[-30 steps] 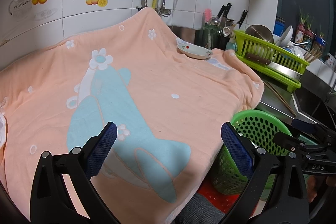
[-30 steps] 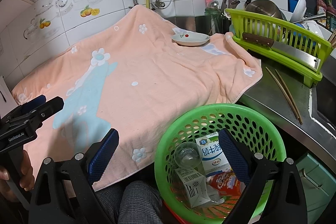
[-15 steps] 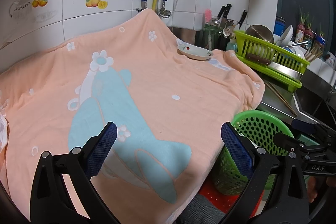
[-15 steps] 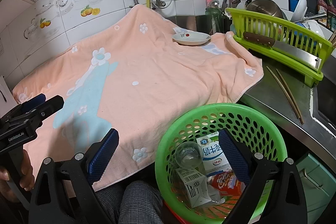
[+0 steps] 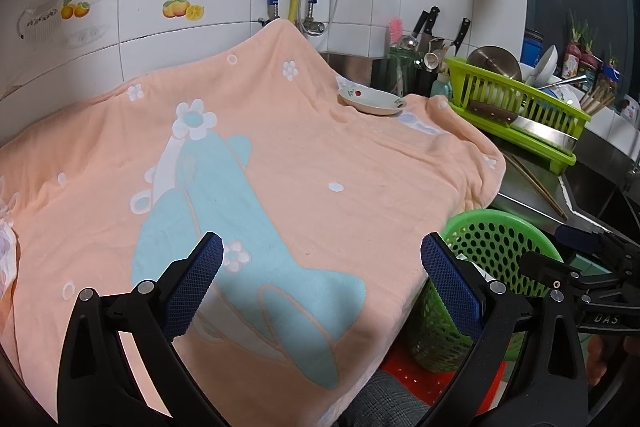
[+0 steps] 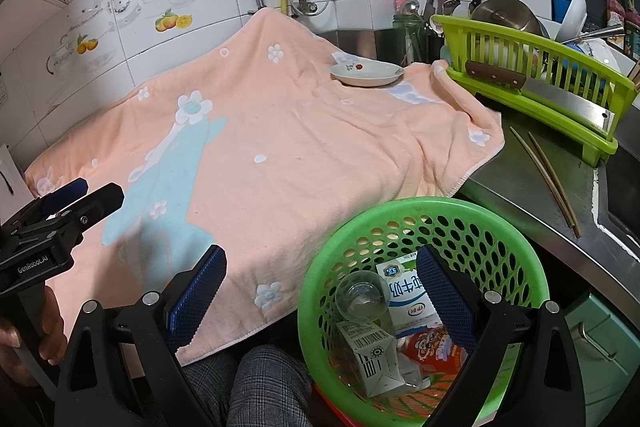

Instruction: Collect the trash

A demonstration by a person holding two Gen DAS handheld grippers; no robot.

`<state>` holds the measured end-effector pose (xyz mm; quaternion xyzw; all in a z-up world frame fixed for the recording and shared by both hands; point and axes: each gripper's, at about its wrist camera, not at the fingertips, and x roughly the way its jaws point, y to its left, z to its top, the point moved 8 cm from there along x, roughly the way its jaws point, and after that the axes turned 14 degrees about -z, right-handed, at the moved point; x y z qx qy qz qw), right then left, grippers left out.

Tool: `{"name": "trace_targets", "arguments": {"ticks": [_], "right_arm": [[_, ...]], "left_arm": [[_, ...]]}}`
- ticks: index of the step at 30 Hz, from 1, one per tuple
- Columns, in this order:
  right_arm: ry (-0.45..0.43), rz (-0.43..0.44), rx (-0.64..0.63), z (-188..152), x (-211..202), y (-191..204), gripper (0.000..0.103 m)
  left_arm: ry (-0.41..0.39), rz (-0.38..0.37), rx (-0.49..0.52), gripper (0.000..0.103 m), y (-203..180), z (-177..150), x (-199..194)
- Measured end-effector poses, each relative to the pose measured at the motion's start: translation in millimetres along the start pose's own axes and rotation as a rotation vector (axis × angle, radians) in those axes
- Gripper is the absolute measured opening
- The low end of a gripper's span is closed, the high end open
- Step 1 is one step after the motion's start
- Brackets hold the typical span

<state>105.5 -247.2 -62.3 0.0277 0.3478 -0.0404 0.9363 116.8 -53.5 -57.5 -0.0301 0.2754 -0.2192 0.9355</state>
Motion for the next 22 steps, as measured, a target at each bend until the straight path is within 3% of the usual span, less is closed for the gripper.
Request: {"name": "trace_targets", "arguments": {"ticks": [22], "right_arm": [[0.003, 0.013, 0.002, -1.6, -0.7, 4.9, 0.092]], "left_arm": [[-0.014, 0.019, 0.001, 0.098, 5.4, 1.1, -4.3]]}}
